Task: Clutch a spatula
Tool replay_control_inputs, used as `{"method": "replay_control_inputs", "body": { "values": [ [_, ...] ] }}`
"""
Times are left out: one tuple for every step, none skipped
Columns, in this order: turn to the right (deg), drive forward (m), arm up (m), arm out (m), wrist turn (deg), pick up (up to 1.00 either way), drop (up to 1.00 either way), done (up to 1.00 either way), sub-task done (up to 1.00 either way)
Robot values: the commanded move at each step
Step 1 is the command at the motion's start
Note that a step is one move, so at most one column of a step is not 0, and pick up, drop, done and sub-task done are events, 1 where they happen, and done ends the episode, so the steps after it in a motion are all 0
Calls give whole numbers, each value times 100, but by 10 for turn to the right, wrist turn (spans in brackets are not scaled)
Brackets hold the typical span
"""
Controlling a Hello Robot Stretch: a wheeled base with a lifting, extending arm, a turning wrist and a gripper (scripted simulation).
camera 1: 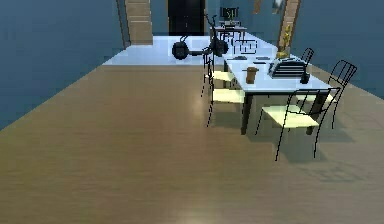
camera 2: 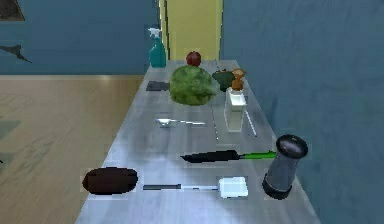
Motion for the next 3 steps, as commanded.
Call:
{"method": "replay_control_inputs", "body": {
  "values": [
    [0, 0, 50, 0, 0, 0, 0, 0, 0],
    [0, 0, 38, 0, 0, 0, 0, 0, 0],
    [0, 0, 0, 6, 0, 0, 0, 0, 0]
  ]
}}
